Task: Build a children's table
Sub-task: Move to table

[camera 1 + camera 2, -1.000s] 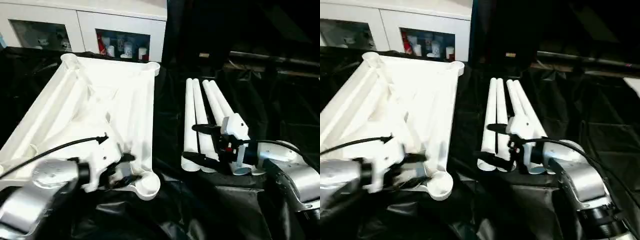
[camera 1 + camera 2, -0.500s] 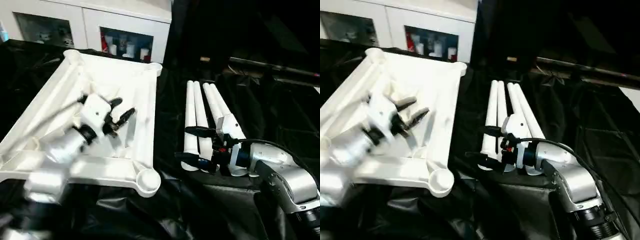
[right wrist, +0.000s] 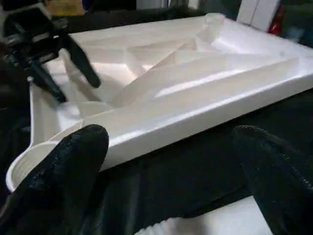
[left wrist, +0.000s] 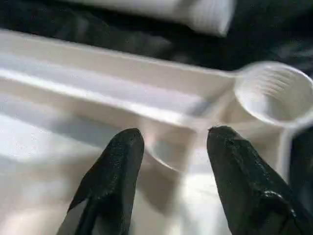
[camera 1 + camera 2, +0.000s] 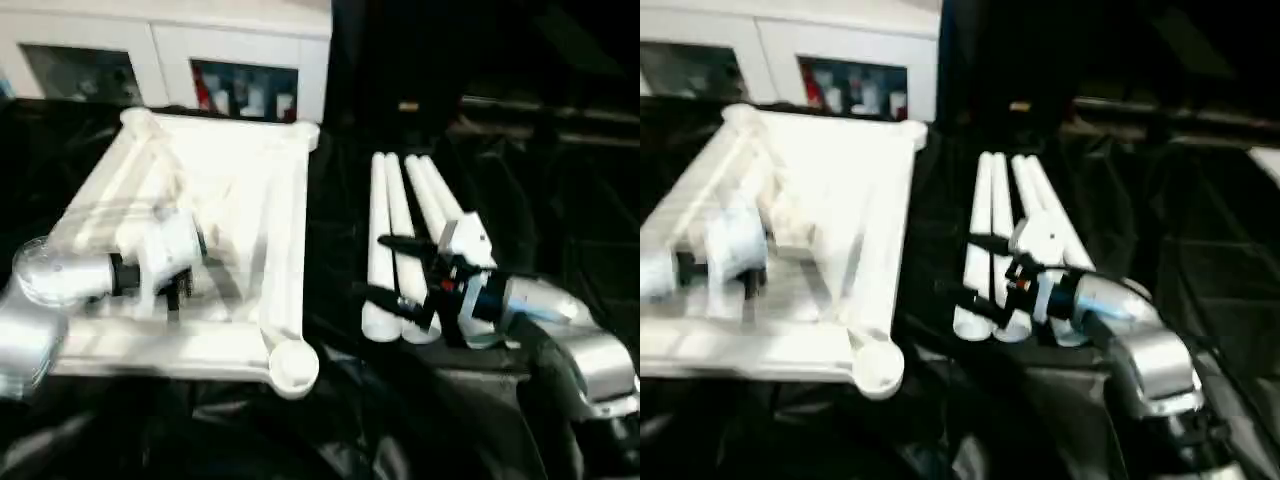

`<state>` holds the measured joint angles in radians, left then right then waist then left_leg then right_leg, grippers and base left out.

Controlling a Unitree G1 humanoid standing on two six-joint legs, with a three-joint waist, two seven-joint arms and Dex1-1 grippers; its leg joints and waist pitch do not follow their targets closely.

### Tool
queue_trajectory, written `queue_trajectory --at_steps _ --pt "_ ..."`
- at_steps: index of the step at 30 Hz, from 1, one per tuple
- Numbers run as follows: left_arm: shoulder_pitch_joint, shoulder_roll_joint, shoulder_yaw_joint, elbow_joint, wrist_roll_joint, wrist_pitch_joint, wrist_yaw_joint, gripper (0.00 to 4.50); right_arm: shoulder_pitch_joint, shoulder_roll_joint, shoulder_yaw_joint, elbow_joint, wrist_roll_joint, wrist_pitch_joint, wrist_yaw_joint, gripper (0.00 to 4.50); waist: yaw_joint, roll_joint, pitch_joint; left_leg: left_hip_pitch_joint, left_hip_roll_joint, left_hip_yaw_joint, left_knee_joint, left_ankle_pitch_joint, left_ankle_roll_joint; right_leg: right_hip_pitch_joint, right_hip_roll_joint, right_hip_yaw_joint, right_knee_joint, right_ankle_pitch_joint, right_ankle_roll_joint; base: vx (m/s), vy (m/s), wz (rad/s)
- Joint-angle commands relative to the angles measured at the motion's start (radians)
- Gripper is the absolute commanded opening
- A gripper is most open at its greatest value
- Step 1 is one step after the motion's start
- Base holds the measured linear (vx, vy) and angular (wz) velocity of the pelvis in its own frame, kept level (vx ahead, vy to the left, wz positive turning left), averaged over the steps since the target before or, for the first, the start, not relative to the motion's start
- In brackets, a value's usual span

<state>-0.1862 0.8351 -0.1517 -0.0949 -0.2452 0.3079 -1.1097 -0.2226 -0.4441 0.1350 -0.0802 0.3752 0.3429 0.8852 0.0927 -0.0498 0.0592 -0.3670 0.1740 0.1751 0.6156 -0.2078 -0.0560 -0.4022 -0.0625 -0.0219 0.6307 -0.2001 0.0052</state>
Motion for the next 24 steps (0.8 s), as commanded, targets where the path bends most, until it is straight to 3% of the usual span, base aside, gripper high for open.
queue_trajectory --at_steps 1,3,4,8,9,10,11,12,13,15,16,17,18,19,20,21,22,23,24 --pt "0.011 0.023 -0.005 -0.059 -0.031 0.018 -0.013 2.43 0.013 -0.009 0.009 -0.028 -0.018 -0.002 -0.003 4.50 -0.001 0.027 -0.052 0.019 0.053 -0.018 -0.094 -0.257 -0.029 0.034 -0.068 0.040 -0.071 -0.201 -0.229 0.000 0.000 0.00" --pt "0.051 0.052 -0.028 -0.114 -0.063 0.064 -0.043 2.43 0.030 -0.022 0.033 -0.035 -0.034 -0.001 0.011 4.50 0.002 0.024 -0.048 0.025 0.054 -0.019 -0.099 -0.309 -0.044 0.029 -0.068 0.041 -0.079 -0.294 -0.200 0.000 0.000 0.00" --pt "0.059 0.066 -0.039 -0.127 -0.063 0.075 -0.057 2.43 0.033 -0.023 0.043 -0.038 -0.039 -0.002 0.014 4.50 -0.001 0.019 -0.047 0.024 0.053 -0.020 -0.100 -0.313 -0.043 0.028 -0.067 0.042 -0.082 -0.309 -0.194 0.000 0.000 0.00" --pt "0.075 0.109 -0.065 -0.154 -0.043 0.130 -0.087 2.43 0.028 -0.025 0.065 -0.039 -0.043 -0.001 0.024 4.50 -0.006 0.019 -0.044 0.021 0.052 -0.024 -0.103 -0.329 -0.047 0.024 -0.068 0.043 -0.087 -0.386 -0.160 0.000 0.000 0.00" --pt "0.075 0.109 -0.065 -0.154 -0.043 0.130 -0.087 2.43 0.028 -0.025 0.065 -0.039 -0.043 -0.001 0.024 4.50 -0.007 0.013 -0.044 0.021 0.052 -0.024 -0.101 -0.330 -0.046 0.023 -0.069 0.044 -0.089 -0.405 -0.153 0.000 0.000 0.00" --pt "0.086 0.114 -0.055 -0.159 -0.040 0.138 -0.090 2.26 0.026 -0.021 0.071 -0.040 -0.048 -0.001 0.023 4.50 -0.009 0.012 -0.044 0.021 0.052 -0.024 -0.102 -0.327 -0.047 0.022 -0.070 0.045 -0.091 -0.412 -0.150 0.000 0.000 0.00" --pt "0.100 0.114 -0.046 -0.163 -0.039 0.142 -0.088 2.16 0.025 -0.016 0.079 -0.032 -0.053 -0.006 0.026 4.50 -0.011 -0.002 -0.043 0.018 0.053 -0.023 -0.102 -0.322 -0.044 0.023 -0.069 0.044 -0.092 -0.418 -0.145 0.000 0.000 0.00" --pt "0.117 0.110 -0.042 -0.168 -0.030 0.140 -0.075 2.16 0.026 -0.016 0.093 -0.016 -0.066 -0.016 0.032 4.50 -0.009 0.003 -0.045 0.017 0.053 -0.025 -0.102 -0.315 -0.043 0.024 -0.071 0.044 -0.088 -0.416 -0.145 0.000 0.000 0.00" --pt "0.117 0.110 -0.042 -0.168 -0.030 0.140 -0.075 2.06 0.026 -0.016 0.093 -0.016 -0.066 -0.016 0.032 4.50 -0.008 -0.003 -0.044 0.016 0.054 -0.025 -0.102 -0.306 -0.039 0.023 -0.072 0.044 -0.088 -0.420 -0.141 0.000 0.000 0.00" --pt "0.138 0.107 -0.044 -0.179 -0.015 0.143 -0.045 1.87 0.028 -0.022 0.113 -0.012 -0.079 -0.015 0.044 4.50 -0.010 0.004 -0.046 0.020 0.054 -0.023 -0.102 -0.308 -0.041 0.019 -0.069 0.044 -0.089 -0.396 -0.143 0.000 0.000 0.00" --pt "0.134 0.109 -0.048 -0.179 -0.010 0.148 -0.039 1.79 0.024 -0.025 0.113 -0.021 -0.072 -0.005 0.051 4.50 -0.011 0.000 -0.045 0.018 0.054 -0.024 -0.103 -0.314 -0.042 0.020 -0.068 0.044 -0.088 -0.389 -0.142 0.000 0.000 0.00" --pt "0.127 0.110 -0.052 -0.177 -0.006 0.155 -0.034 1.73 0.019 -0.028 0.111 -0.030 -0.064 0.005 0.057 4.50 -0.012 0.004 -0.048 0.022 0.054 -0.023 -0.102 -0.321 -0.046 0.018 -0.066 0.044 -0.087 -0.374 -0.142 0.000 0.000 0.00" --pt "0.105 0.110 -0.061 -0.170 -0.002 0.169 -0.029 1.69 0.007 -0.031 0.104 -0.040 -0.049 0.019 0.065 4.50 -0.011 0.018 -0.050 0.023 0.053 -0.024 -0.103 -0.321 -0.050 0.019 -0.064 0.044 -0.084 -0.355 -0.146 0.000 0.000 0.00" --pt "0.105 0.110 -0.061 -0.170 -0.002 0.169 -0.029 1.63 0.007 -0.031 0.104 -0.040 -0.049 0.019 0.065 4.50 -0.012 0.008 -0.051 0.022 0.052 -0.022 -0.101 -0.304 -0.047 0.020 -0.062 0.044 -0.083 -0.317 -0.153 0.000 0.000 0.00" --pt "0.086 0.111 -0.068 -0.163 0.001 0.180 -0.026 1.55 -0.004 -0.034 0.096 -0.047 -0.036 0.030 0.071 4.50 -0.011 0.007 -0.052 0.022 0.051 -0.021 -0.100 -0.297 -0.046 0.022 -0.061 0.044 -0.081 -0.303 -0.156 0.000 0.000 0.00" --pt "0.042 0.107 -0.090 -0.114 0.039 0.148 -0.030 1.44 -0.026 -0.043 0.087 -0.046 -0.017 0.042 0.092 4.50 -0.008 0.020 -0.053 0.024 0.050 -0.021 -0.099 -0.286 -0.047 0.022 -0.061 0.045 -0.077 -0.278 -0.164 0.000 0.000 0.00" --pt "0.042 0.107 -0.090 -0.114 0.039 0.148 -0.030 1.35 -0.026 -0.043 0.087 -0.046 -0.017 0.042 0.092 4.50 -0.009 0.014 -0.053 0.027 0.049 -0.018 -0.097 -0.292 -0.042 0.020 -0.058 0.044 -0.081 -0.284 -0.163 0.000 0.000 0.00" --pt "0.004 0.103 -0.106 -0.061 0.065 0.118 -0.040 1.30 -0.043 -0.055 0.086 -0.052 0.006 0.050 0.127 4.50 -0.008 0.027 -0.054 0.025 0.047 -0.020 -0.096 -0.284 -0.046 0.023 -0.060 0.045 -0.078 -0.271 -0.166 0.000 0.000 0.00" --pt "-0.016 0.108 -0.120 -0.038 0.090 0.101 -0.050 1.27 -0.059 -0.076 0.087 -0.046 0.012 0.047 0.165 4.50 -0.004 0.056 -0.054 0.023 0.044 -0.026 -0.098 -0.287 -0.054 0.027 -0.061 0.044 -0.076 -0.265 -0.168 0.000 0.000 0.00"
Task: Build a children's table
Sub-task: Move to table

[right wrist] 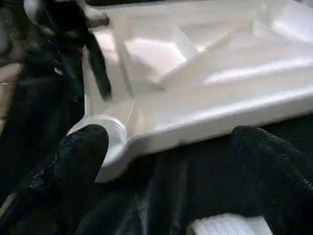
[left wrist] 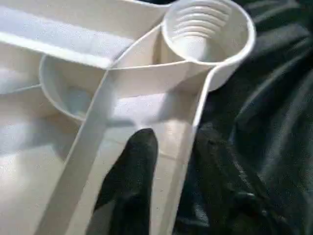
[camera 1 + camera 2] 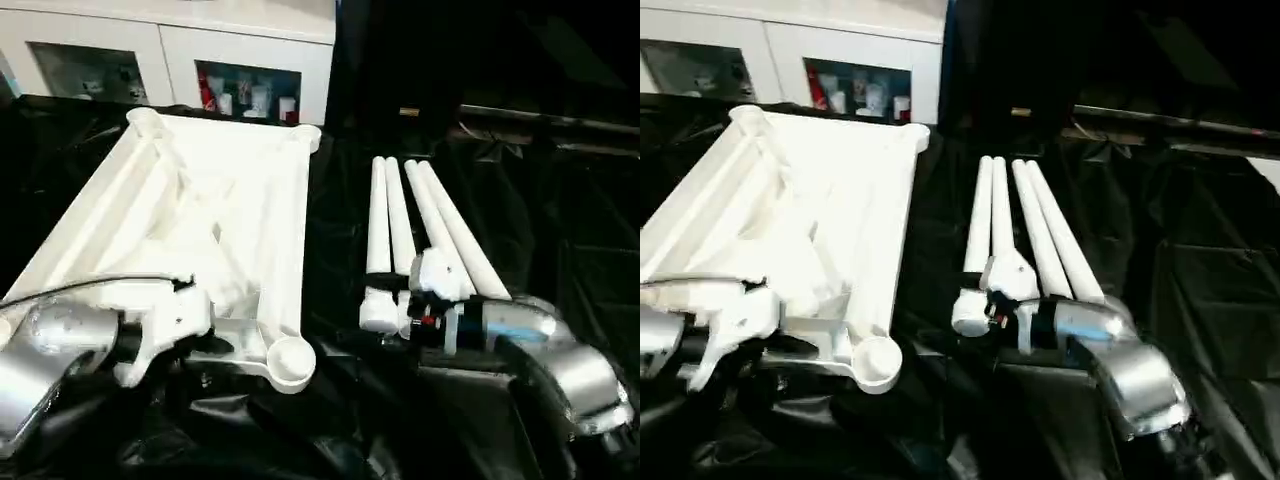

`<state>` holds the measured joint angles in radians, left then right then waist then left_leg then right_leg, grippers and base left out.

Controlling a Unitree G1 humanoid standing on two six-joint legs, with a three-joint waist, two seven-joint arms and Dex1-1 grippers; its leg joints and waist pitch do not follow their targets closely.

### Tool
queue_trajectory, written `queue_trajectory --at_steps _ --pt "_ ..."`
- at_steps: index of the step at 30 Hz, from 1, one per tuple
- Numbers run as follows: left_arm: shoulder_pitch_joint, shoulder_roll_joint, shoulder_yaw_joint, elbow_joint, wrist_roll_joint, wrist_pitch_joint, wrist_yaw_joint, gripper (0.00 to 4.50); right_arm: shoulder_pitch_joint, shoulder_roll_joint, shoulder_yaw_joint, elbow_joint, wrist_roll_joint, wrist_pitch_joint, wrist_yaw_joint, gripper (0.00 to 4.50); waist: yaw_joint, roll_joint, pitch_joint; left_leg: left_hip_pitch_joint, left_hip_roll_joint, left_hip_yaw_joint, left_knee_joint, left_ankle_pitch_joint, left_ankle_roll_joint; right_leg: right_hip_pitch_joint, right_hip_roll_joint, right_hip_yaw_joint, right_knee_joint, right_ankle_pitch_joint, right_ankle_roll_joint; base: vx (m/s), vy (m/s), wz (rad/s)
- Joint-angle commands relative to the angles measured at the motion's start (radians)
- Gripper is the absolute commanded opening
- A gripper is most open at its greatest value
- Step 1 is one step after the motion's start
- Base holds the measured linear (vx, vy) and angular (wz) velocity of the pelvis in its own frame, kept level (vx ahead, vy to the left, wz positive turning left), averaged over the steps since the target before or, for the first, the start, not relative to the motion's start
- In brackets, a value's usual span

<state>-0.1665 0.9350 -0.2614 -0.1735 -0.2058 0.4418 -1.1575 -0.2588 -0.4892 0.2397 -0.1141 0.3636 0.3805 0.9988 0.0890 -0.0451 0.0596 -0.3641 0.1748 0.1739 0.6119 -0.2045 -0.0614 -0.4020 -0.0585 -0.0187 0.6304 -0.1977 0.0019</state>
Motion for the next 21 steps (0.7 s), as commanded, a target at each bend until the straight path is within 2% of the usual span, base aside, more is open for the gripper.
queue_trajectory --at_steps 1,2,3,5,6,7,8,9,10,11,12,13,14,16,17,18,20,21 --pt "-0.049 0.010 -0.019 0.052 0.066 -0.039 -0.009 1.21 -0.035 -0.045 -0.017 -0.004 0.026 0.006 0.078 4.50 -0.004 0.032 -0.053 0.020 0.045 -0.021 -0.092 -0.286 -0.040 0.026 -0.063 0.041 -0.078 -0.245 -0.170 0.000 0.000 0.00" --pt "-0.044 0.015 -0.021 0.039 0.063 -0.022 -0.019 1.11 -0.039 -0.059 -0.014 0.012 0.014 -0.006 0.098 4.50 -0.005 0.034 -0.056 0.019 0.046 -0.021 -0.091 -0.288 -0.040 0.032 -0.064 0.040 -0.076 -0.241 -0.181 0.000 0.000 0.00" --pt "-0.038 0.018 -0.022 0.027 0.061 -0.009 -0.024 0.92 -0.041 -0.067 -0.012 0.025 0.003 -0.015 0.108 4.50 -0.004 0.028 -0.057 0.016 0.046 -0.019 -0.089 -0.267 -0.032 0.035 -0.066 0.041 -0.076 -0.224 -0.190 0.000 0.000 0.00" --pt "-0.038 0.018 -0.022 0.027 0.061 -0.009 -0.024 0.89 -0.041 -0.067 -0.012 0.025 0.003 -0.015 0.108 4.50 -0.003 0.030 -0.059 0.013 0.045 -0.018 -0.087 -0.241 -0.025 0.038 -0.068 0.041 -0.075 -0.219 -0.200 0.000 0.000 0.00" --pt "-0.024 0.027 -0.026 0.016 0.065 -0.007 -0.024 0.73 -0.038 -0.075 0.000 0.039 -0.018 -0.030 0.116 4.50 0.000 0.020 -0.061 0.013 0.046 -0.018 -0.085 -0.211 -0.017 0.039 -0.068 0.041 -0.072 -0.204 -0.204 0.000 0.000 0.00" --pt "-0.015 0.030 -0.028 0.013 0.067 -0.009 -0.021 0.73 -0.034 -0.074 0.008 0.048 -0.028 -0.040 0.118 4.50 -0.001 0.006 -0.060 0.011 0.047 -0.015 -0.085 -0.203 -0.010 0.039 -0.067 0.040 -0.074 -0.205 -0.204 0.000 0.000 0.00" --pt "-0.002 0.031 -0.029 0.006 0.070 -0.007 -0.007 0.52 -0.026 -0.070 0.012 0.055 -0.031 -0.044 0.112 4.50 0.001 0.021 -0.058 0.011 0.047 -0.017 -0.087 -0.205 -0.009 0.036 -0.069 0.040 -0.073 -0.220 -0.205 0.000 0.000 0.00" --pt "0.006 0.030 -0.030 0.005 0.073 -0.008 0.002 0.52 -0.020 -0.067 0.015 0.059 -0.029 -0.044 0.107 4.50 0.000 0.021 -0.057 0.011 0.048 -0.017 -0.088 -0.212 -0.011 0.036 -0.069 0.040 -0.076 -0.228 -0.204 0.000 0.000 0.00" --pt "0.004 0.026 -0.022 -0.005 0.060 0.006 0.007 0.46 -0.028 -0.061 0.009 0.055 -0.013 -0.030 0.103 4.50 -0.001 0.020 -0.057 0.012 0.049 -0.018 -0.089 -0.225 -0.012 0.036 -0.067 0.039 -0.077 -0.239 -0.200 0.000 0.000 0.00" --pt "0.004 0.025 -0.021 -0.006 0.059 0.008 0.007 0.34 -0.029 -0.060 0.008 0.054 -0.012 -0.029 0.102 4.50 0.001 0.004 -0.058 0.011 0.049 -0.020 -0.090 -0.220 -0.007 0.038 -0.069 0.038 -0.073 -0.255 -0.198 0.000 0.000 0.00" --pt "-0.002 0.022 -0.014 -0.010 0.050 0.017 0.004 0.27 -0.039 -0.057 0.004 0.052 -0.001 -0.020 0.103 4.50 0.000 0.008 -0.058 0.012 0.049 -0.019 -0.090 -0.215 -0.006 0.037 -0.069 0.039 -0.074 -0.252 -0.197 0.000 0.000 0.00" --pt "-0.008 0.017 -0.015 -0.003 0.061 0.009 0.013 0.23 -0.044 -0.051 0.005 0.055 -0.003 -0.019 0.095 4.50 -0.001 0.024 -0.058 0.011 0.049 -0.021 -0.090 -0.213 -0.010 0.036 -0.069 0.038 -0.072 -0.240 -0.199 0.000 0.000 0.00" --pt "-0.008 0.016 -0.015 -0.002 0.062 0.008 0.014 0.19 -0.044 -0.050 0.005 0.055 -0.003 -0.019 0.094 4.50 -0.006 0.017 -0.058 0.012 0.048 -0.019 -0.090 -0.224 -0.014 0.035 -0.066 0.037 -0.075 -0.236 -0.199 0.000 0.000 0.00" --pt "-0.020 0.001 -0.014 0.015 0.086 -0.014 0.031 0.12 -0.044 -0.047 0.007 0.058 -0.010 -0.024 0.090 4.50 -0.008 0.011 -0.058 0.012 0.048 -0.019 -0.090 -0.221 -0.011 0.037 -0.067 0.038 -0.074 -0.232 -0.199 0.000 0.000 0.00" --pt "-0.024 -0.007 -0.010 0.021 0.091 -0.017 0.043 0.06 -0.040 -0.044 0.006 0.056 -0.007 -0.023 0.089 4.50 -0.007 0.013 -0.058 0.013 0.048 -0.018 -0.089 -0.221 -0.011 0.036 -0.068 0.039 -0.074 -0.229 -0.200 0.000 0.000 0.00" --pt "-0.041 -0.038 0.006 0.046 0.105 -0.038 0.086 0.01 -0.027 -0.036 0.004 0.052 -0.002 -0.021 0.084 4.50 -0.007 0.003 -0.058 0.011 0.048 -0.016 -0.088 -0.209 -0.005 0.037 -0.067 0.039 -0.076 -0.227 -0.199 0.000 0.000 0.00" --pt "-0.053 -0.068 0.026 0.065 0.117 -0.062 0.136 0.01 -0.014 -0.017 -0.002 0.056 -0.009 -0.025 0.060 4.50 -0.005 0.008 -0.059 0.014 0.048 -0.015 -0.086 -0.209 -0.006 0.035 -0.068 0.040 -0.076 -0.233 -0.198 0.000 0.000 0.00" --pt "-0.055 -0.074 0.029 0.066 0.120 -0.071 0.147 0.01 -0.012 -0.011 -0.005 0.060 -0.012 -0.027 0.052 4.50 -0.005 0.003 -0.059 0.010 0.047 -0.016 -0.086 -0.204 -0.007 0.038 -0.069 0.039 -0.074 -0.231 -0.196 0.000 0.000 0.00"
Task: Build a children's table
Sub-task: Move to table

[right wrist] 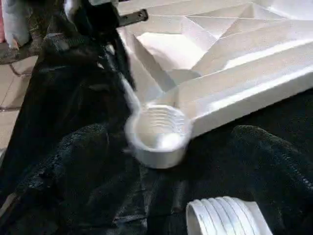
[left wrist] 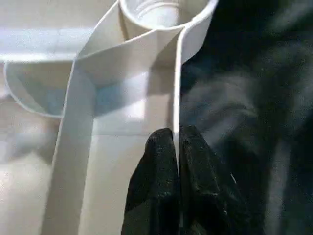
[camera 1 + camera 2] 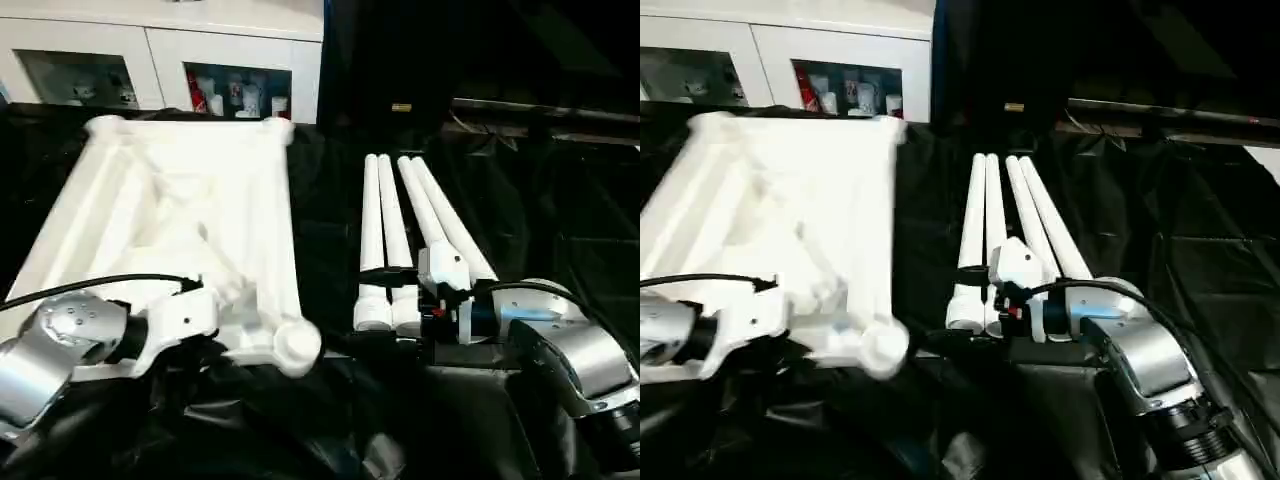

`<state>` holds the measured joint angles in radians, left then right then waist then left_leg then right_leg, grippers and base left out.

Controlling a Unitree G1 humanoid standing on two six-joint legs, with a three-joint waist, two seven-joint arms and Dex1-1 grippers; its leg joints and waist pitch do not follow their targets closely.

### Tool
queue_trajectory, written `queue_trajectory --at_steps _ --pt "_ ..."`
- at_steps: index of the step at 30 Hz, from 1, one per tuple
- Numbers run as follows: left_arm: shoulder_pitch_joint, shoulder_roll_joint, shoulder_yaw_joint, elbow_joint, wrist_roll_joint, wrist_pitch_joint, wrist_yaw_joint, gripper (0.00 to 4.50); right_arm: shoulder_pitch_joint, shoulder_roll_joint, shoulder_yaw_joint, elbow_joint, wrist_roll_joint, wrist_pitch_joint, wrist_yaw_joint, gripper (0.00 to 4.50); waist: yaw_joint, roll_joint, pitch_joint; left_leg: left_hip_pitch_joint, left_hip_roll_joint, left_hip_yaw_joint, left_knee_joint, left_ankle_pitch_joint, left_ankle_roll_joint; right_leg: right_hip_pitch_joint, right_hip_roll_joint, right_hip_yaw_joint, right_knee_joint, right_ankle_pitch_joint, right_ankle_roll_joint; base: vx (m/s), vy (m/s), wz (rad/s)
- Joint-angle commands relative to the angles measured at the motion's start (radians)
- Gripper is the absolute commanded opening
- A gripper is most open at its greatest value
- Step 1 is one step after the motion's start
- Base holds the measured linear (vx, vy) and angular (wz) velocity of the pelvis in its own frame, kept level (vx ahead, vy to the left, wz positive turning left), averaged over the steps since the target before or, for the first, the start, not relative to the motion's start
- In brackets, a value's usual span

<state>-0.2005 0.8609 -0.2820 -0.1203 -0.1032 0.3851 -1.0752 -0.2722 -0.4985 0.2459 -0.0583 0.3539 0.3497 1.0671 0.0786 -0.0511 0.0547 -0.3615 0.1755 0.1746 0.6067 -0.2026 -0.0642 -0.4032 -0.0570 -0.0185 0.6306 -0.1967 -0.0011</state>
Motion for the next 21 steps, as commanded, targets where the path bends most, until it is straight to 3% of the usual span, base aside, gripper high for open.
queue_trajectory --at_steps 1,3,8,13,16,18,20,21 --pt "-0.022 -0.014 0.055 0.014 0.013 -0.032 0.075 0.01 0.003 0.010 -0.014 0.003 -0.003 0.003 -0.030 4.50 0.006 0.013 -0.055 0.007 0.047 -0.019 -0.083 -0.201 -0.006 0.040 -0.071 0.038 -0.074 -0.233 -0.188 0.000 0.000 0.00" --pt "-0.024 -0.035 0.054 0.020 0.010 -0.069 0.082 0.01 0.004 0.022 -0.014 0.001 -0.003 0.003 -0.045 4.50 0.002 0.010 -0.056 0.007 0.046 -0.019 -0.083 -0.202 -0.007 0.040 -0.070 0.037 -0.074 -0.231 -0.186 0.000 0.000 0.00" --pt "-0.037 -0.031 0.030 0.059 0.049 -0.106 0.065 0.01 0.009 0.031 -0.018 -0.013 -0.004 0.007 -0.060 4.50 0.001 0.015 -0.056 0.010 0.045 -0.017 -0.080 -0.194 -0.001 0.038 -0.067 0.039 -0.073 -0.195 -0.190 0.000 0.000 0.00" --pt "-0.042 -0.048 0.054 0.015 -0.014 -0.157 0.020 0.01 0.019 0.027 -0.036 -0.020 -0.002 0.007 -0.075 4.50 0.001 0.018 -0.056 0.011 0.047 -0.017 -0.082 -0.207 -0.005 0.037 -0.068 0.038 -0.073 -0.198 -0.196 0.000 0.000 0.00" --pt "-0.035 -0.020 0.042 -0.096 -0.074 -0.061 -0.056 0.01 0.020 0.028 -0.049 -0.009 -0.008 -0.005 -0.095 4.50 0.004 0.018 -0.059 0.013 0.048 -0.017 -0.081 -0.192 -0.011 0.038 -0.068 0.037 -0.067 -0.162 -0.208 0.000 0.000 0.00" --pt "-0.029 -0.005 0.027 -0.137 -0.090 -0.027 -0.084 0.01 0.020 0.031 -0.054 -0.004 -0.009 -0.010 -0.104 4.50 0.006 0.018 -0.058 0.013 0.047 -0.015 -0.080 -0.174 -0.006 0.038 -0.066 0.036 -0.064 -0.126 -0.219 0.000 0.000 0.00" --pt "-0.029 0.002 0.009 -0.165 -0.087 -0.014 -0.094 0.01 0.020 0.035 -0.058 -0.001 -0.009 -0.012 -0.113 4.50 0.009 0.026 -0.059 0.013 0.046 -0.014 -0.079 -0.159 -0.005 0.039 -0.066 0.036 -0.061 -0.097 -0.227 0.000 0.000 0.00" --pt "-0.030 0.002 0.008 -0.167 -0.086 -0.014 -0.093 0.01 0.021 0.035 -0.058 -0.001 -0.009 -0.012 -0.114 4.50 0.010 0.023 -0.058 0.013 0.046 -0.012 -0.077 -0.161 -0.003 0.039 -0.064 0.036 -0.063 -0.091 -0.228 0.000 0.000 0.00"
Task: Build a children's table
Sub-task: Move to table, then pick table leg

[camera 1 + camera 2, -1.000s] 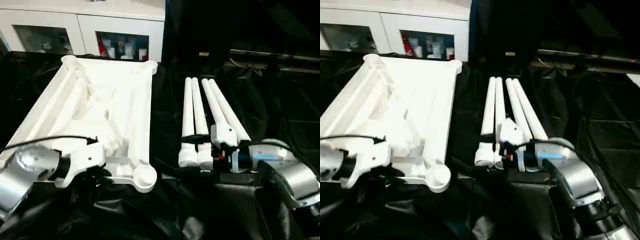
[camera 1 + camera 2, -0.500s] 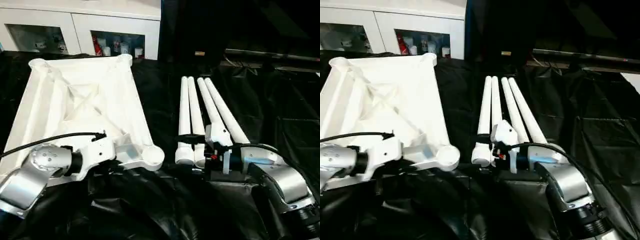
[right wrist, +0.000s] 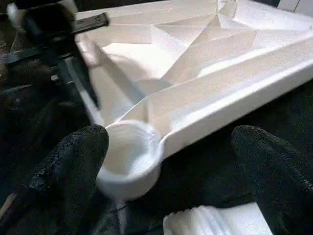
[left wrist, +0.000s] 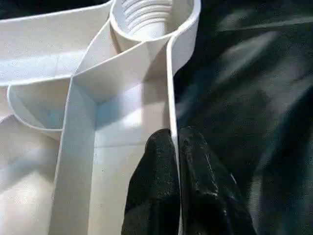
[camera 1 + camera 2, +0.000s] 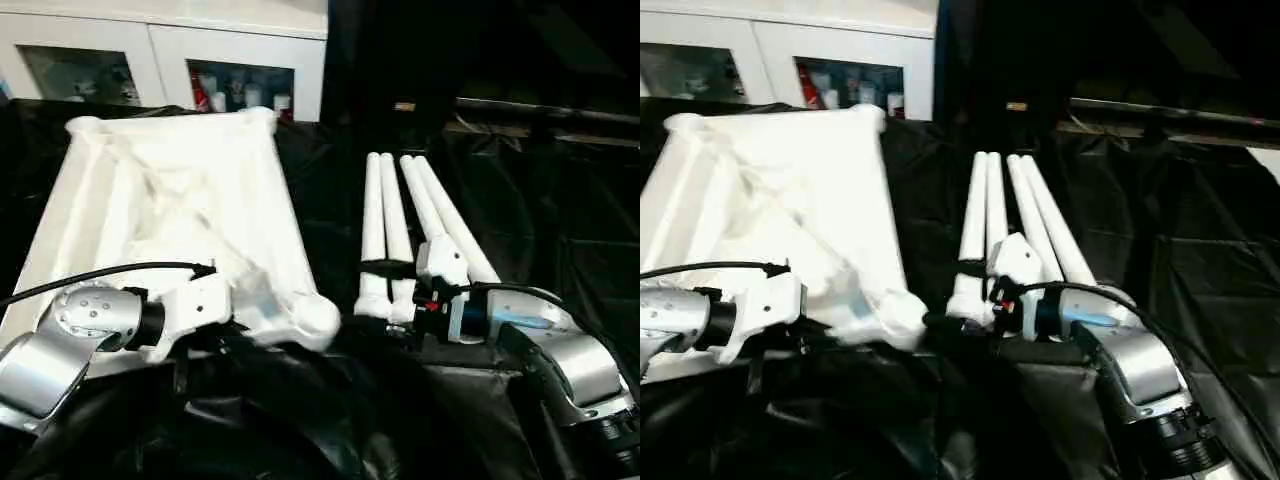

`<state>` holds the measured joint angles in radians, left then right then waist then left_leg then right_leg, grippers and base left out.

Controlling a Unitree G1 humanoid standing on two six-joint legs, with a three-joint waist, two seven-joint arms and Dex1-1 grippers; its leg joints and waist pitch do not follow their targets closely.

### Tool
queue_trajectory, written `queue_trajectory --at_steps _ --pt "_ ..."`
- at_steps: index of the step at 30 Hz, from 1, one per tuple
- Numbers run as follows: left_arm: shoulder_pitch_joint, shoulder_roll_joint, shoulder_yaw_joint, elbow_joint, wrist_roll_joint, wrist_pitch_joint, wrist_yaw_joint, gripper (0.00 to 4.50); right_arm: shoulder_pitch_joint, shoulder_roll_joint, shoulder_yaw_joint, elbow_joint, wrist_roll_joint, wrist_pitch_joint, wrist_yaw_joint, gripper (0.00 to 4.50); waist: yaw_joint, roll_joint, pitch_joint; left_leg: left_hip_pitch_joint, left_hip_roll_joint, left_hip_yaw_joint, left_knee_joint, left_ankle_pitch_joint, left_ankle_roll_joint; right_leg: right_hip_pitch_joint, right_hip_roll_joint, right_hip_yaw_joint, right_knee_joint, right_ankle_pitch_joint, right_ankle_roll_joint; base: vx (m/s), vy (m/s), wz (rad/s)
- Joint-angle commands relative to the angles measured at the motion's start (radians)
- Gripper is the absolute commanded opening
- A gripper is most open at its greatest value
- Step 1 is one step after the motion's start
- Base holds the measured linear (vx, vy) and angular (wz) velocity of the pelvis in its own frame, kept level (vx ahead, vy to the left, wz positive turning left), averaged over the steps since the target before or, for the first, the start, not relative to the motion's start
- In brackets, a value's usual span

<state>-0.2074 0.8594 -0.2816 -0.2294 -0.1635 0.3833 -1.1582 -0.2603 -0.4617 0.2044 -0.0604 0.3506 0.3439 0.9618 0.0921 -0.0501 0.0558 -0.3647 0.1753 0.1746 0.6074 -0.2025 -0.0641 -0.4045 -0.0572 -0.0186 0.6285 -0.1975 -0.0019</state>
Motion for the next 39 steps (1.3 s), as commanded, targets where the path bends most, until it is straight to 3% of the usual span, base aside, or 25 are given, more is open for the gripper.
queue_trajectory --at_steps 1,4,7,16,21,27,32,35,37,39 --pt "-0.037 0.010 -0.015 -0.041 0.037 -0.048 0.009 0.01 0.011 0.002 -0.019 0.000 -0.005 -0.006 -0.016 4.50 0.000 0.023 -0.059 0.018 0.046 -0.012 -0.078 -0.167 -0.003 0.039 -0.063 0.037 -0.061 -0.097 -0.226 0.000 0.000 0.00" --pt "-0.069 0.016 -0.038 0.028 0.161 -0.141 0.051 0.01 0.015 0.009 -0.019 -0.002 -0.004 -0.004 -0.021 4.50 0.002 0.028 -0.056 0.018 0.046 -0.014 -0.080 -0.206 -0.012 0.038 -0.065 0.039 -0.070 -0.172 -0.197 0.000 0.000 0.00" --pt "-0.088 0.031 -0.048 0.056 0.230 -0.178 0.086 0.01 0.020 0.014 -0.017 -0.002 -0.006 -0.008 -0.027 4.50 -0.001 0.025 -0.056 0.016 0.047 -0.020 -0.085 -0.248 -0.032 0.040 -0.067 0.038 -0.075 -0.236 -0.173 0.000 0.000 0.00" --pt "-0.110 0.086 -0.047 0.120 0.359 -0.207 0.168 0.01 0.029 0.029 -0.015 0.000 -0.003 -0.011 -0.039 4.50 -0.007 0.030 -0.061 0.012 0.045 -0.020 -0.080 -0.188 -0.020 0.042 -0.064 0.035 -0.063 -0.120 -0.205 0.000 0.000 0.00" --pt "-0.112 0.091 -0.032 0.146 0.375 -0.238 0.168 0.01 0.028 0.039 -0.008 0.004 -0.004 -0.016 -0.043 4.50 -0.004 0.030 -0.061 0.014 0.045 -0.019 -0.079 -0.186 -0.018 0.043 -0.065 0.034 -0.059 -0.092 -0.220 0.000 0.000 0.00" --pt "-0.115 0.099 -0.018 0.172 0.372 -0.254 0.174 0.01 0.023 0.050 -0.001 0.011 -0.009 -0.021 -0.044 4.50 -0.001 0.031 -0.059 0.015 0.046 -0.020 -0.083 -0.219 -0.026 0.041 -0.068 0.035 -0.064 -0.149 -0.212 0.000 0.000 0.00" --pt "-0.081 0.076 0.025 0.211 0.281 -0.292 0.155 0.01 0.022 0.056 0.000 0.010 -0.010 -0.022 -0.043 4.50 -0.001 0.030 -0.060 0.015 0.045 -0.020 -0.082 -0.220 -0.029 0.040 -0.068 0.034 -0.062 -0.145 -0.212 0.000 0.000 0.00" --pt "-0.059 0.077 0.029 0.212 0.257 -0.261 0.140 0.01 0.021 0.056 -0.002 0.006 -0.004 -0.020 -0.036 4.50 -0.002 0.030 -0.060 0.016 0.046 -0.020 -0.082 -0.213 -0.026 0.039 -0.067 0.034 -0.061 -0.129 -0.216 0.000 0.000 0.00" --pt "-0.041 0.091 0.033 0.196 0.233 -0.218 0.107 0.47 0.020 0.054 -0.004 0.003 0.000 -0.017 -0.032 4.50 -0.004 0.029 -0.061 0.014 0.045 -0.019 -0.081 -0.192 -0.022 0.041 -0.067 0.034 -0.057 -0.105 -0.222 0.000 0.000 0.00" --pt "-0.023 0.104 0.049 0.171 0.189 -0.172 0.072 0.63 0.018 0.051 -0.009 0.004 0.003 -0.014 -0.026 4.50 -0.005 0.028 -0.061 0.015 0.046 -0.019 -0.081 -0.187 -0.021 0.042 -0.068 0.034 -0.056 -0.099 -0.227 0.000 0.000 0.00"
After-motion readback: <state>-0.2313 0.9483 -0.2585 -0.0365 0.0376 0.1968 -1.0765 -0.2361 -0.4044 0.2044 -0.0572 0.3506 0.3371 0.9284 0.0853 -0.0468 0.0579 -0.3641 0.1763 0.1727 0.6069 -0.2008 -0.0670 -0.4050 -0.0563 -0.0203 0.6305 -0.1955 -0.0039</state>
